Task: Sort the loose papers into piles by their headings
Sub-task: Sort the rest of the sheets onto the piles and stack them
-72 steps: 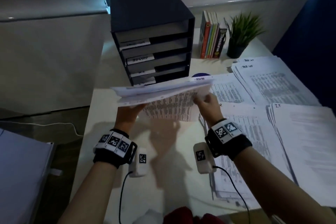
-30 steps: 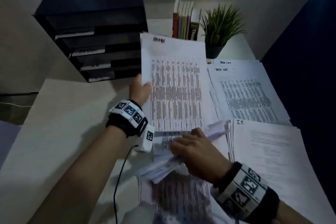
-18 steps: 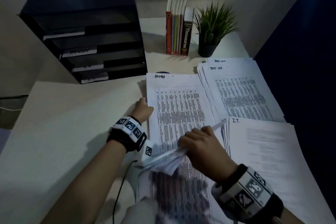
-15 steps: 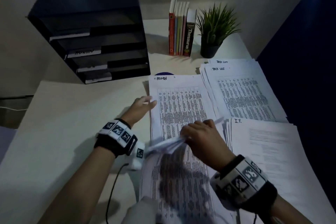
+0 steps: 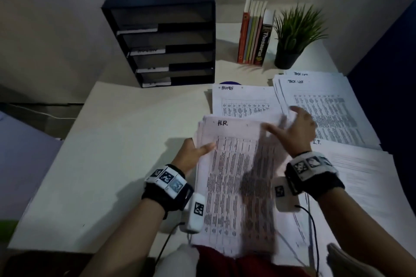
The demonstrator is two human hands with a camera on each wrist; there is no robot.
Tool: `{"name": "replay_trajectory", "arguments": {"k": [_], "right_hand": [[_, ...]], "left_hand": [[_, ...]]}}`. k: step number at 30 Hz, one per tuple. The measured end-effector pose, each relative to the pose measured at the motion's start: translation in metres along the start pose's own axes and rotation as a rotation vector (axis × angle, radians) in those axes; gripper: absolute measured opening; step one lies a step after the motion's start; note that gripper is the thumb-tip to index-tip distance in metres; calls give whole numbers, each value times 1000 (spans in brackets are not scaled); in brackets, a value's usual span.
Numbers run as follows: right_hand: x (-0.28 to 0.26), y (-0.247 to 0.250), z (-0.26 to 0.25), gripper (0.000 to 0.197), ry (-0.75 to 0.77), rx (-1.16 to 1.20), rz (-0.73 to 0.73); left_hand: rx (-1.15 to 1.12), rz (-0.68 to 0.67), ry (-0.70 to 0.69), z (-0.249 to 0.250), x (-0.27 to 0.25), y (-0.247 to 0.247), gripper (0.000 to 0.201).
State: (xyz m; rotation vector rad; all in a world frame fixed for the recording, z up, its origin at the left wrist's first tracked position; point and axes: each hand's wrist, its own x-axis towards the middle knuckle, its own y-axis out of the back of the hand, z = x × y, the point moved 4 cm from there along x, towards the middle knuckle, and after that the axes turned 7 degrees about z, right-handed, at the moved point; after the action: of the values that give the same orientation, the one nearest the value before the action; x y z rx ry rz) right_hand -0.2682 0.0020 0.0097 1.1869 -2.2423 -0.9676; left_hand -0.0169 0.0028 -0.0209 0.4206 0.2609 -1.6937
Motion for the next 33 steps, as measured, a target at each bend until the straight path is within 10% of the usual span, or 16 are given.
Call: {"name": "replay_trajectory", "arguments": {"k": [3, 7, 21, 26, 30, 33], "right_hand": [[-23, -7, 29, 75, -297, 519, -216], [-58, -18, 16, 33, -227, 673, -470], [-71, 22, -175, 23, 332, 1181, -40], [-94, -23, -177, 34, 333, 1069, -88], [-104, -64, -161, 28, 248, 881, -77], [-103, -72, -167, 15, 187, 873, 8]], "left_hand": [[-198, 101, -15, -2, -3, 20, 23], [-289, 225, -32, 3, -2, 41, 18], [-277, 399, -640, 139, -26, 140, 18], [-212, 376, -596, 101, -22, 173, 22], [-248, 299, -550, 77, -17, 181, 90], [-258, 243, -505, 76, -11, 181, 73]]}}
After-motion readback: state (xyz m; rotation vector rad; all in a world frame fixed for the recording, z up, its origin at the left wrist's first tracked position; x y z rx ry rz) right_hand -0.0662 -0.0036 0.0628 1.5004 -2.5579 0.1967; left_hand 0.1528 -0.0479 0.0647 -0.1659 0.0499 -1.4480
